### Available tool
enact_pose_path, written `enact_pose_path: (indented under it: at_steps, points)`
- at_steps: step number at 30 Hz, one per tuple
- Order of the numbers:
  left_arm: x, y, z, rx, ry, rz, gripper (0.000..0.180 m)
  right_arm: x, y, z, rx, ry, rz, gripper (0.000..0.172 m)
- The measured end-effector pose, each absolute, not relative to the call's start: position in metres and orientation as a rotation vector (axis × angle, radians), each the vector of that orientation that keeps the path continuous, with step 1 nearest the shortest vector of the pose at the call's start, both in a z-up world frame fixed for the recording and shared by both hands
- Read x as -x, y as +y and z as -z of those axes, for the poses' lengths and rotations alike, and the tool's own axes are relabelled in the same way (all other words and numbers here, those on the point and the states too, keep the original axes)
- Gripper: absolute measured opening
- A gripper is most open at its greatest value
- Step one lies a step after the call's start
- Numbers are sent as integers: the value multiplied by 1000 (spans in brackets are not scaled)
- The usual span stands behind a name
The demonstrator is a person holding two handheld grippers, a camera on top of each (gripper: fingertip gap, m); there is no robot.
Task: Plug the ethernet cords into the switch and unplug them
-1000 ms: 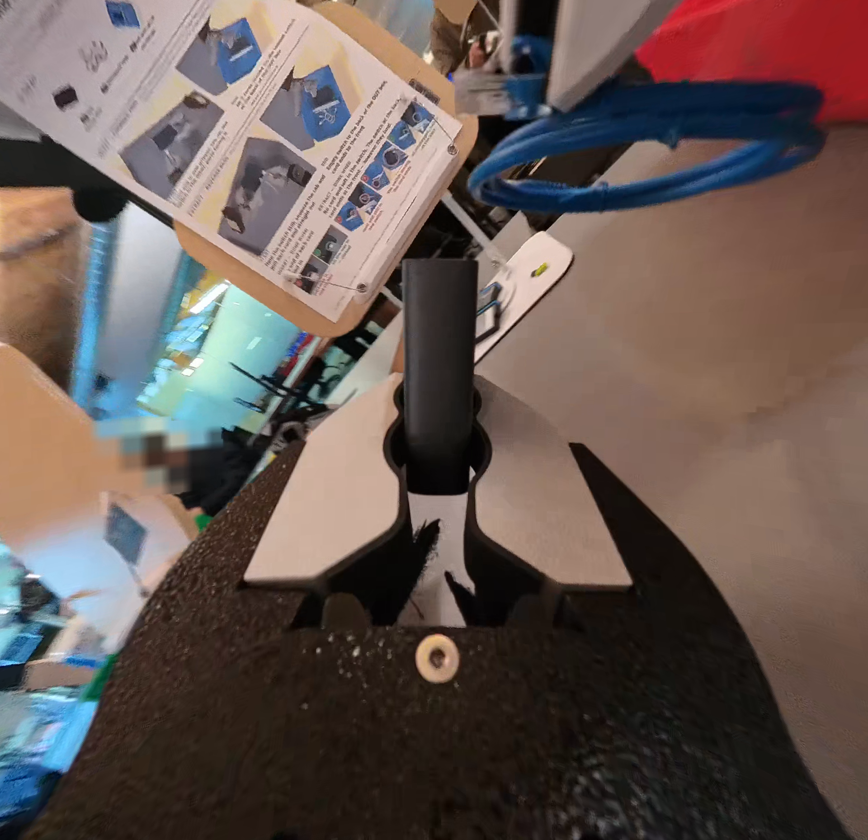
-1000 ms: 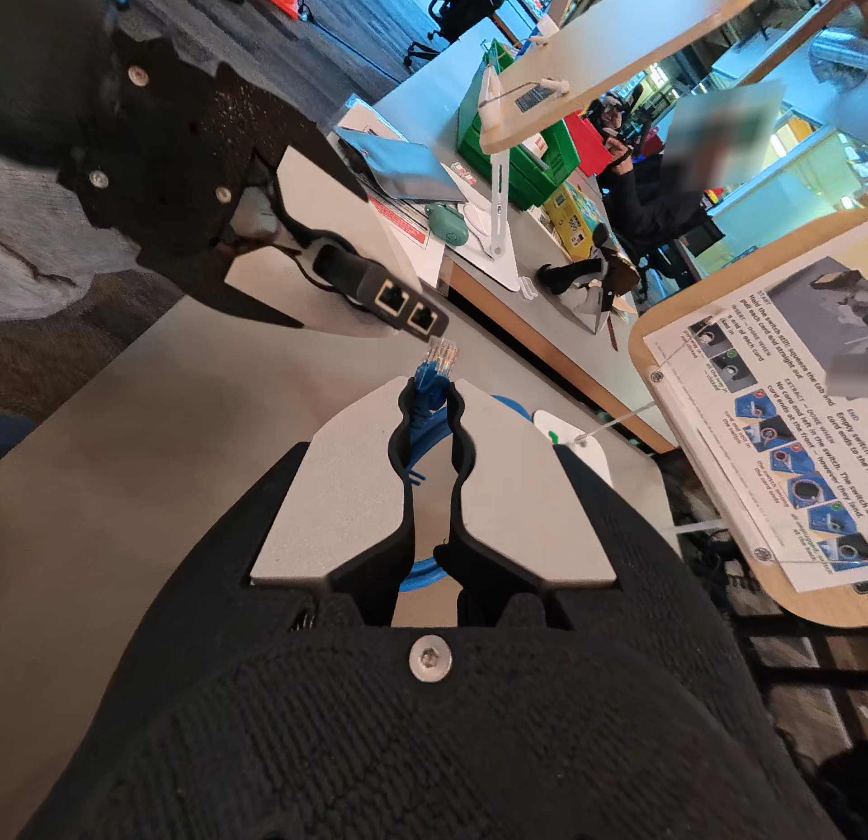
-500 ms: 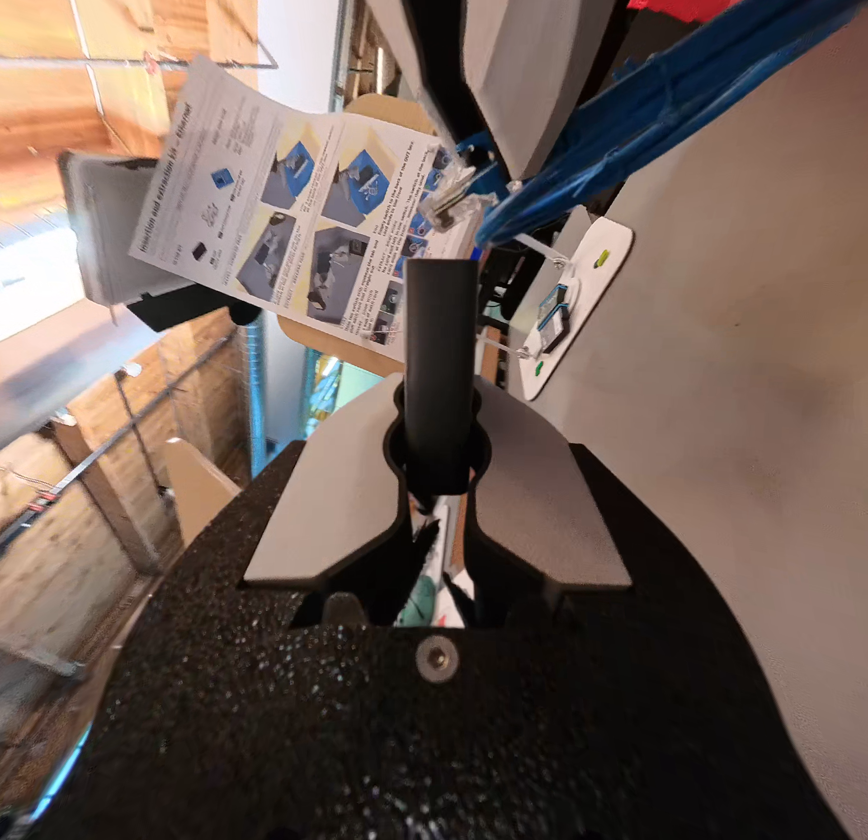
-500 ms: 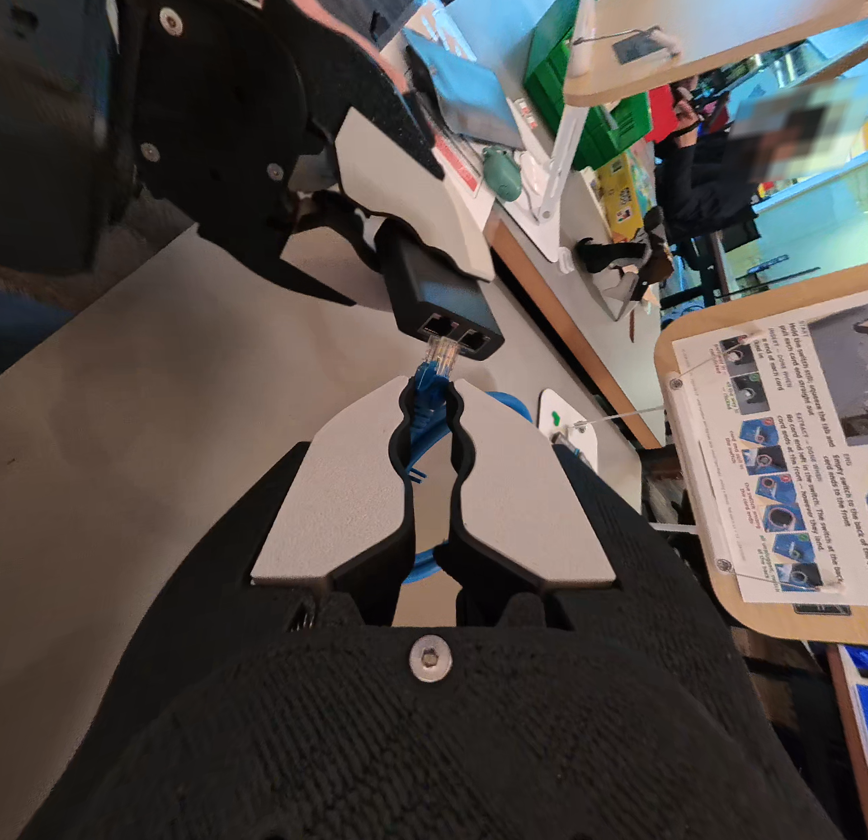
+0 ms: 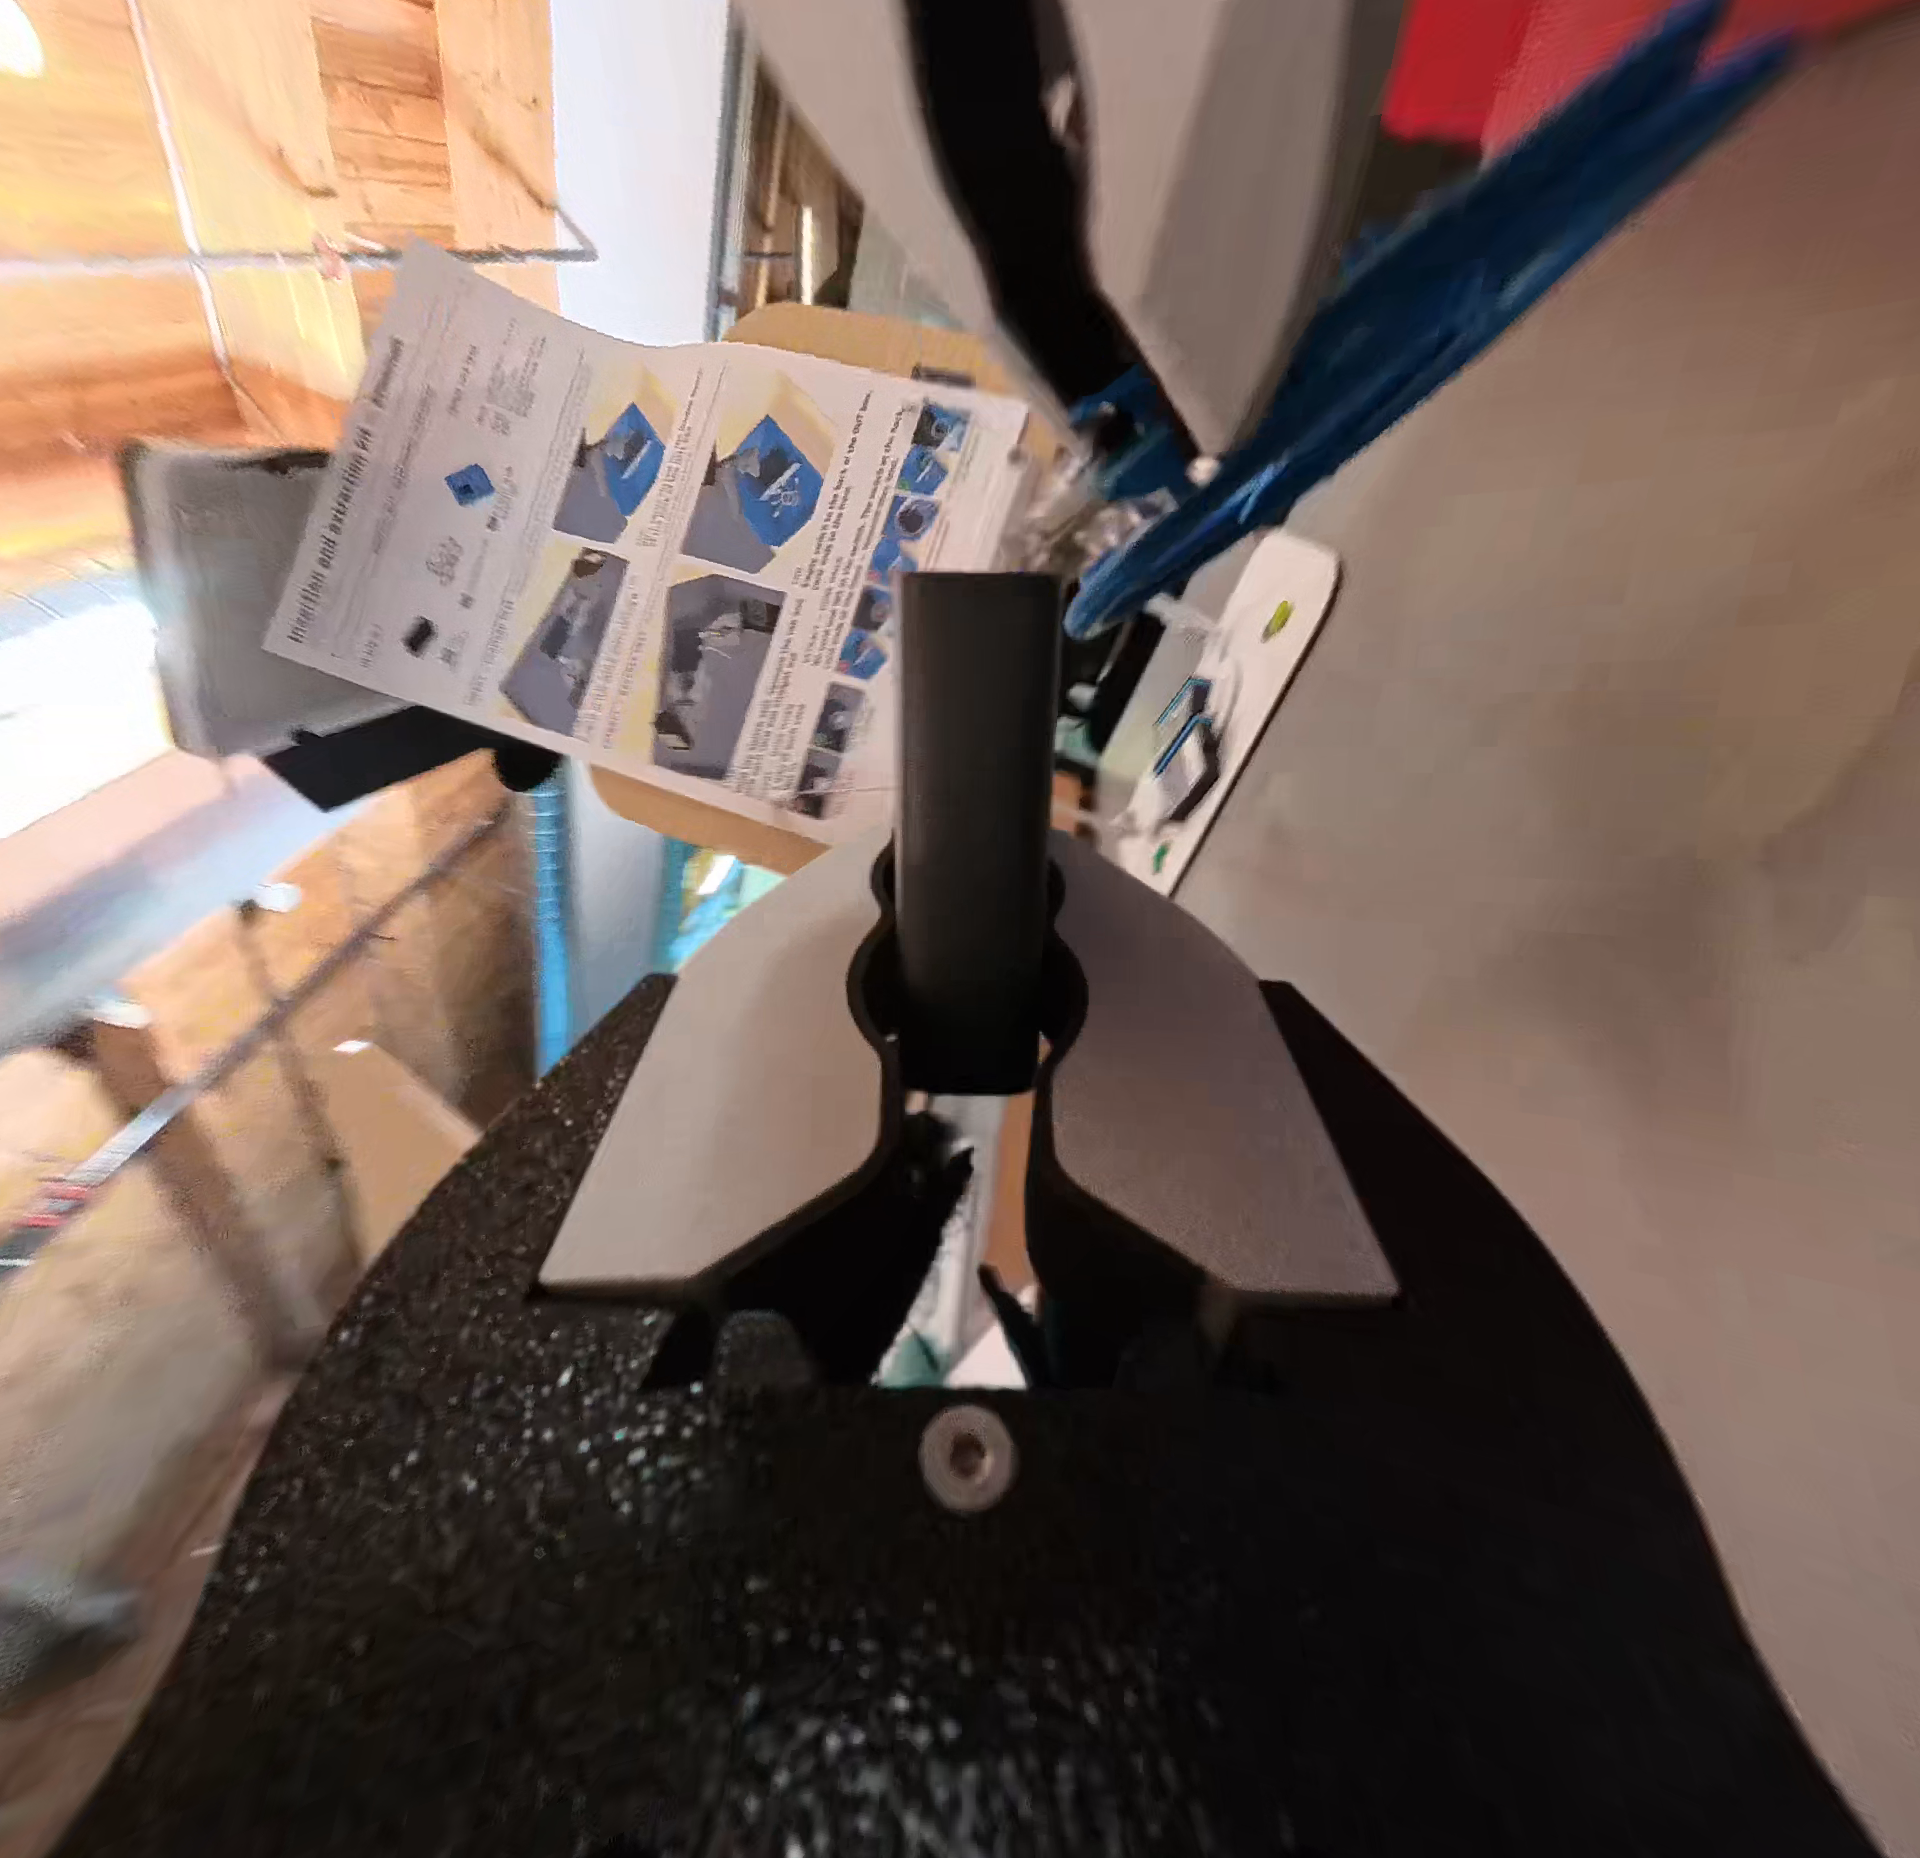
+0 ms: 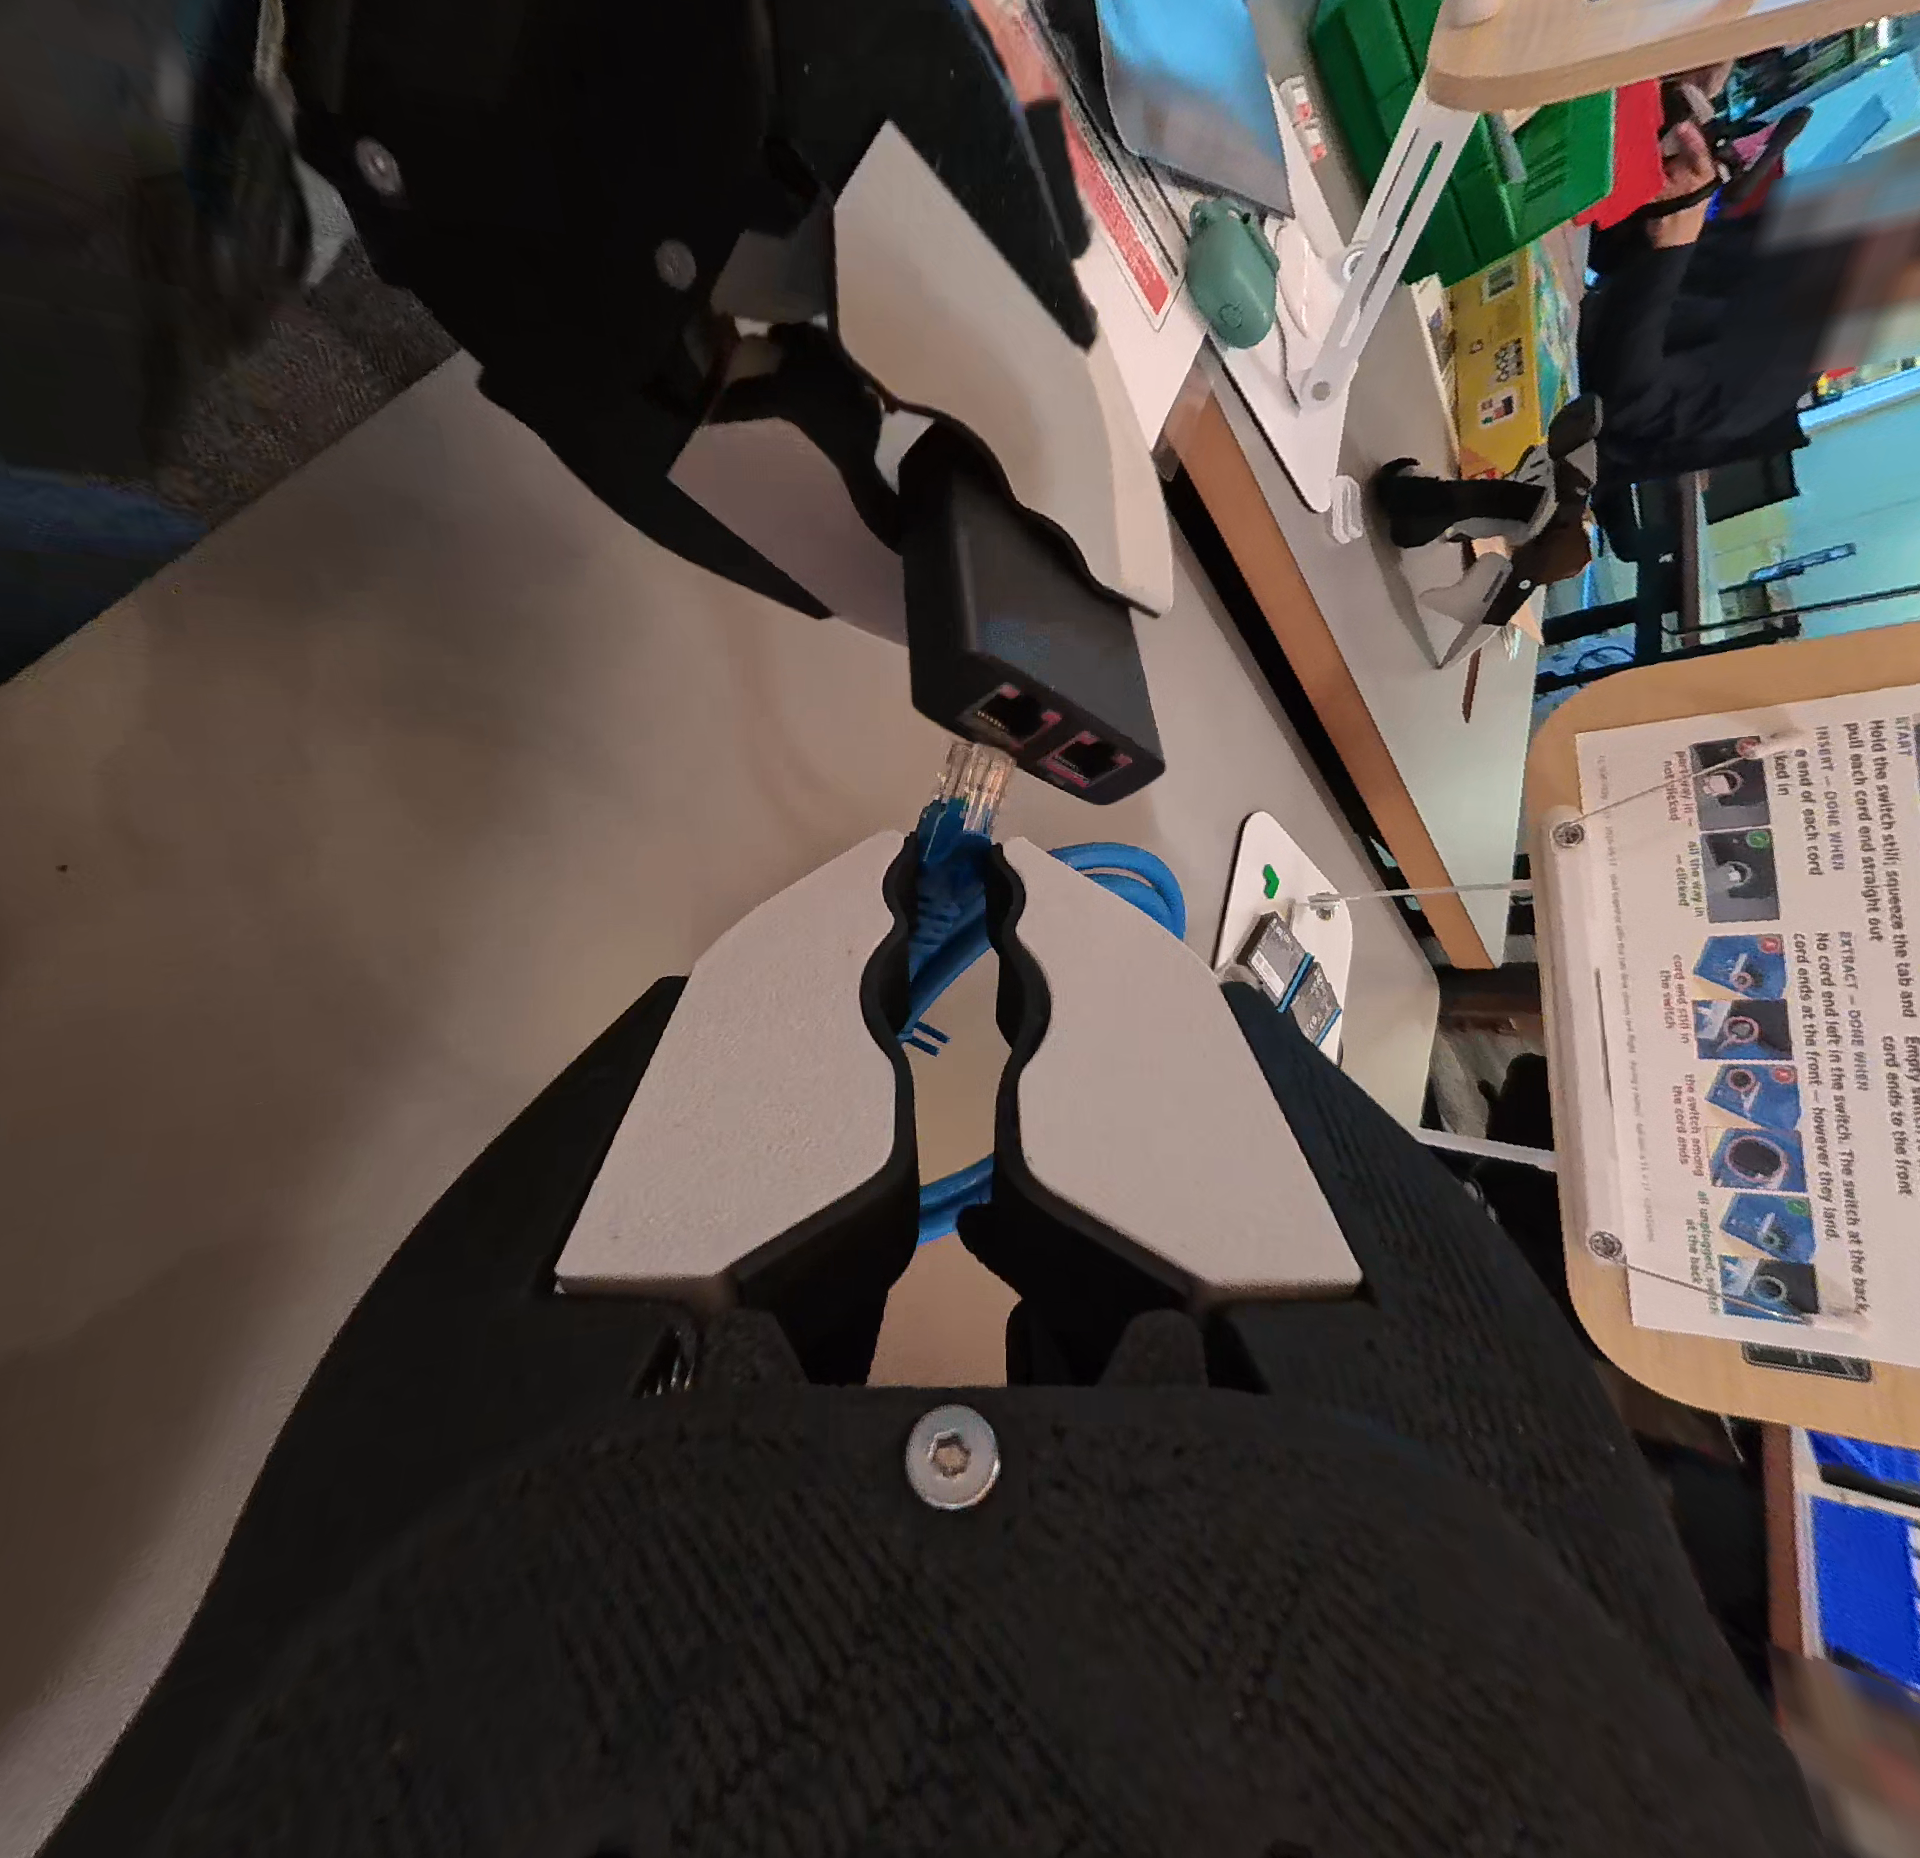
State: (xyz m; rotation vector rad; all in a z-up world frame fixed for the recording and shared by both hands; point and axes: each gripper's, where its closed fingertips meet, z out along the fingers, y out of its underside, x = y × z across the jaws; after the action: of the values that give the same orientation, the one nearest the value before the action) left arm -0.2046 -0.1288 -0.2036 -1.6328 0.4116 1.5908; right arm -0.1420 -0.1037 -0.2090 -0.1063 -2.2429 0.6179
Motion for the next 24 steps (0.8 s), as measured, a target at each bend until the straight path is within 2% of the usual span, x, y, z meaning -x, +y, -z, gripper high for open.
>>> enact_pose_path:
  at_steps: [4,11,24]
  points:
    - [201,-130,197,1595,298,-1370,21,140,-103,199,103,-2202,-644,10]
    - [203,-132,196,1602,304,-1391,21,138,-104,191,85,-2166,-656,11]
    - [201,-122,208,1643,619,-1786,21,134,-99,221,152,-2351,-573,10]
